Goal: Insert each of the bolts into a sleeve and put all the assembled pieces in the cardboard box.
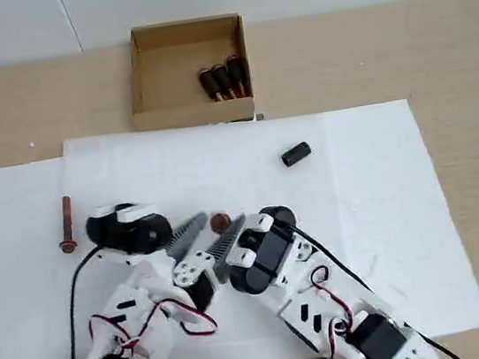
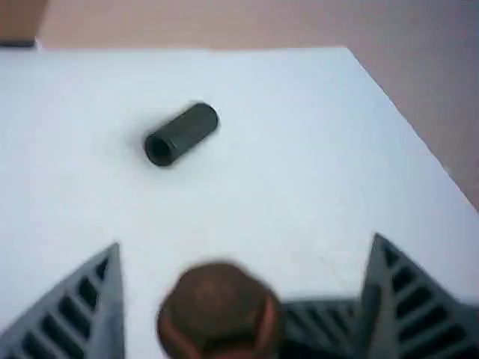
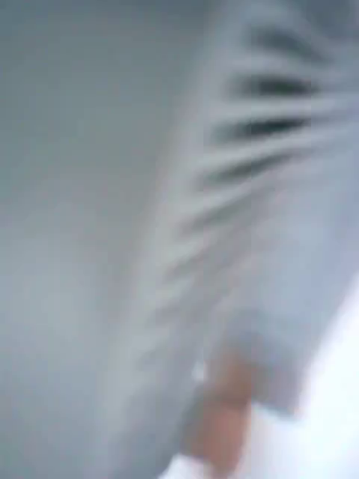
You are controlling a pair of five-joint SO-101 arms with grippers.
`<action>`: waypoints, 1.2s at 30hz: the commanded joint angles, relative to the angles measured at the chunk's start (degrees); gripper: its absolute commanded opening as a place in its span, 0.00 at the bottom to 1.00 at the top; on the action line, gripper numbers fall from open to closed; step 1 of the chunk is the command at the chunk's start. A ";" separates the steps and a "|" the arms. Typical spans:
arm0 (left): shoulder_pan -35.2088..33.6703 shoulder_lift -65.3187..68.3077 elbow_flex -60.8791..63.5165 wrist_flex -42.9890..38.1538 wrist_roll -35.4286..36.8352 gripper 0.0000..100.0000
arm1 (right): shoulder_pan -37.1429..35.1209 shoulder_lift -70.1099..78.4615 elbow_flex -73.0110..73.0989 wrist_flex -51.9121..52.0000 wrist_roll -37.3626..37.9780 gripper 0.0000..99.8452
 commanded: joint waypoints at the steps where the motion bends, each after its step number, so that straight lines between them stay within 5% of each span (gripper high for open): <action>1: -1.93 -0.35 -4.88 0.44 -2.73 0.21 | -0.22 -0.66 -3.16 -1.63 0.35 0.00; 8: -2.29 -0.35 -10.77 0.70 -4.31 0.20 | -0.13 -0.66 -3.08 -1.36 0.35 0.00; 13: -2.37 -0.62 -12.79 0.44 -9.32 0.00 | 1.98 -0.66 -3.25 -1.10 0.00 0.00; 20: -12.22 -0.44 -8.66 0.79 -15.82 0.01 | 11.56 -0.13 -5.27 1.71 -0.35 0.00; 26: -24.88 -0.53 2.77 0.97 -18.64 0.01 | 17.63 0.13 -10.20 11.91 -8.70 0.00; 36: -26.81 -0.53 11.12 0.79 -18.64 0.01 | 19.47 27.21 -28.92 3.74 -11.16 0.00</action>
